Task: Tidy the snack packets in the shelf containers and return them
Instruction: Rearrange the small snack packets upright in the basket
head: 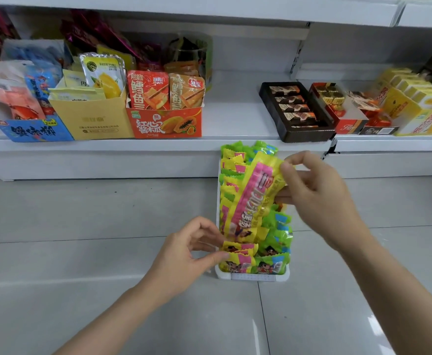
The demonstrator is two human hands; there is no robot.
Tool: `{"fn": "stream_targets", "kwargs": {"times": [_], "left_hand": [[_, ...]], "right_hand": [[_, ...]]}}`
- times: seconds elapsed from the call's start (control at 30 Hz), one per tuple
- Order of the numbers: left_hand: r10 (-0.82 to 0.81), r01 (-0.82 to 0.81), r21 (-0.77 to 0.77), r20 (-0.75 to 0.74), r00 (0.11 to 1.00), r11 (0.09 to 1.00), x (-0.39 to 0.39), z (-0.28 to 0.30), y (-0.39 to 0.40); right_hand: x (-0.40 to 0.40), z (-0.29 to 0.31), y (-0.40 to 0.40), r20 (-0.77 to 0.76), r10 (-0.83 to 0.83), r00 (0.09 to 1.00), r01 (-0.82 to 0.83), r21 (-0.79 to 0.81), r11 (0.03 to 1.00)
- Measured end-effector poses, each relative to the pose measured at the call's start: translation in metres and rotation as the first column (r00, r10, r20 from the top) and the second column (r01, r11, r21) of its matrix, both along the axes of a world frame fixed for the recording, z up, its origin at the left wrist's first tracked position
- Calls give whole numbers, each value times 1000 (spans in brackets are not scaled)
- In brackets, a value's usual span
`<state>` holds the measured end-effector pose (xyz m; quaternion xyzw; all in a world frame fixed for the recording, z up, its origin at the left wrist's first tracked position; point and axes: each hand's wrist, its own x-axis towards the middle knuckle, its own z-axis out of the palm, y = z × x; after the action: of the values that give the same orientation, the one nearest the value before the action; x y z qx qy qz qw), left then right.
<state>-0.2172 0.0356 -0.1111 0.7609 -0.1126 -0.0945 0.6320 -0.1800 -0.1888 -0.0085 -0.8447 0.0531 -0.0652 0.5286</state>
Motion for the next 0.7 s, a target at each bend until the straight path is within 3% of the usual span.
{"fn": "stream_targets", "kwargs": {"times": [0.07, 0.17, 0.3, 0.37, 0.6, 0.7], "left_hand": [[61, -64, -76, -38, 997, 995, 7, 7, -1], [112, -131, -180, -112, 987, 975, 21, 26, -3], [-161, 111, -230, -211, 964, 967, 22, 50, -14], [-222, 161, -247, -244, 944, 955, 15, 56, -22], [-63, 19, -143, -307, 950, 990, 14, 63, -28], [-20, -22, -130, -313, 949, 991, 17, 67, -29]], "right_hand": [[8, 16, -4, -19, -12, 1000, 15, 141, 990], [18, 34, -9, -14, 11, 1000, -9, 171, 985], [26, 34, -5, -69, -5, 998, 19, 200, 980], [27, 27, -2, -65, -39, 997, 51, 199, 979], [28, 11, -2, 52, -146, 988, 137, 152, 979], [30, 10, -1, -65, -124, 990, 138, 288, 948]]}}
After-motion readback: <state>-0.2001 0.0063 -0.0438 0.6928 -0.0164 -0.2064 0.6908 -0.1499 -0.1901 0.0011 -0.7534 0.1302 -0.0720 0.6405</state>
